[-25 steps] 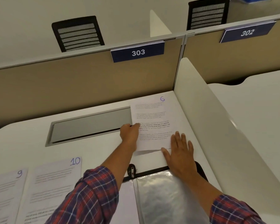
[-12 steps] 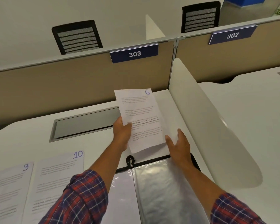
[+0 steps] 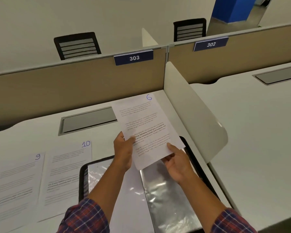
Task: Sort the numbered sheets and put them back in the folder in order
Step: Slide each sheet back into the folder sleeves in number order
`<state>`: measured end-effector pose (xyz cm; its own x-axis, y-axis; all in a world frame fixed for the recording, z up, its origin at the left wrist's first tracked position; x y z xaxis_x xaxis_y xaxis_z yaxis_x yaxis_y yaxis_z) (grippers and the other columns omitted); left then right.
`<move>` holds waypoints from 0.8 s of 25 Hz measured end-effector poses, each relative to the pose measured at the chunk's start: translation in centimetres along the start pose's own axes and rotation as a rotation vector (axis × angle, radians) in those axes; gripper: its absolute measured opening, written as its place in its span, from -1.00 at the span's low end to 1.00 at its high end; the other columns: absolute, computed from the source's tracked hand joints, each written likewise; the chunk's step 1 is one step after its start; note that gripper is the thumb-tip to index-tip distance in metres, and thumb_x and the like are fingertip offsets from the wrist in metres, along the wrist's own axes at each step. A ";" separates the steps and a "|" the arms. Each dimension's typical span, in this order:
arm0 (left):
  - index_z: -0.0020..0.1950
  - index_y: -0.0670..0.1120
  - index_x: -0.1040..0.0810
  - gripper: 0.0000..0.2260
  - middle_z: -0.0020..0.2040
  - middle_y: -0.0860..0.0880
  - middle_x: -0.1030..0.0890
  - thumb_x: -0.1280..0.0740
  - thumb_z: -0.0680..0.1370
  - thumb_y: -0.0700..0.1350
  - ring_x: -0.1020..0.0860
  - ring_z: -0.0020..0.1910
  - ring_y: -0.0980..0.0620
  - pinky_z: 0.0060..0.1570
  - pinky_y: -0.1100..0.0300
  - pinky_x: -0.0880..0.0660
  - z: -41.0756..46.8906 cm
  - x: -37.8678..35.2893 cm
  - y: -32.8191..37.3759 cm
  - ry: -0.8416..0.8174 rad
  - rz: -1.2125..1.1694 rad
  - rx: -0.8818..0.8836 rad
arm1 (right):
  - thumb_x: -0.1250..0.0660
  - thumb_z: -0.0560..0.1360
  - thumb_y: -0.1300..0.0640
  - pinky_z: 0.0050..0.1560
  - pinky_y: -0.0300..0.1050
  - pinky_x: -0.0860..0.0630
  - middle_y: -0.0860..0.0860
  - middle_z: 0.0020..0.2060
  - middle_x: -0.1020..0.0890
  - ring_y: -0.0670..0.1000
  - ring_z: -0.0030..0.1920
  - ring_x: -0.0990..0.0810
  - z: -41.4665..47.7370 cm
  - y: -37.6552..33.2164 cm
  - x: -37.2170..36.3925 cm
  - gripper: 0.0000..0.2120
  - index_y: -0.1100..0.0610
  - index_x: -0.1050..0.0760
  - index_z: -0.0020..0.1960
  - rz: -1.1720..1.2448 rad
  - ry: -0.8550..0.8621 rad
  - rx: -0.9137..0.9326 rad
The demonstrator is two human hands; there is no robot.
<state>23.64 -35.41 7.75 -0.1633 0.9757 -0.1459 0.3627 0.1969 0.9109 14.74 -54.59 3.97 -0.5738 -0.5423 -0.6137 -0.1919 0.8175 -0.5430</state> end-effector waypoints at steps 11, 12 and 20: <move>0.24 0.02 -0.63 -0.71 0.11 0.04 -0.74 -0.39 0.61 -0.30 -0.73 0.05 -0.03 0.03 -0.08 -0.69 -11.4 2.8 -7.3 -0.120 -0.040 0.036 | -0.43 0.56 0.34 0.24 0.25 -0.61 0.16 0.14 -0.73 0.21 0.18 -0.70 -12.2 3.9 8.7 -0.69 0.16 -0.59 0.28 -0.009 0.174 0.125; 0.24 0.02 -0.63 -0.71 0.11 0.04 -0.74 -0.39 0.61 -0.30 -0.73 0.06 -0.04 0.04 -0.10 -0.68 -12.2 2.8 -8.2 -0.133 -0.033 0.049 | -0.45 0.55 0.33 0.25 0.25 -0.61 0.16 0.15 -0.73 0.21 0.19 -0.70 -13.0 4.2 9.5 -0.68 0.17 -0.59 0.29 0.001 0.174 0.125; 0.22 -0.08 -0.66 -0.74 0.10 -0.08 -0.75 -0.20 0.69 -0.24 -0.72 0.06 -0.09 0.10 -0.07 -0.65 -17.0 2.9 -12.3 -0.213 -0.002 0.082 | -0.46 0.56 0.31 0.04 0.06 -0.70 0.15 0.16 -0.72 0.16 0.18 -0.69 -17.4 4.2 16.2 -0.63 0.20 -0.57 0.35 0.015 0.311 0.156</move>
<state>3.11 -36.59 2.64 0.0306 0.9718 -0.2340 0.4371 0.1975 0.8775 -9.23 -56.56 1.66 -0.7957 -0.4253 -0.4313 -0.0710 0.7726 -0.6309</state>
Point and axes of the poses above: each hand's wrist, its own z-axis towards the middle knuckle, its own x-axis out of the back of the hand, y = z × x, the point moved 7 cm from there along z, towards the middle knuckle
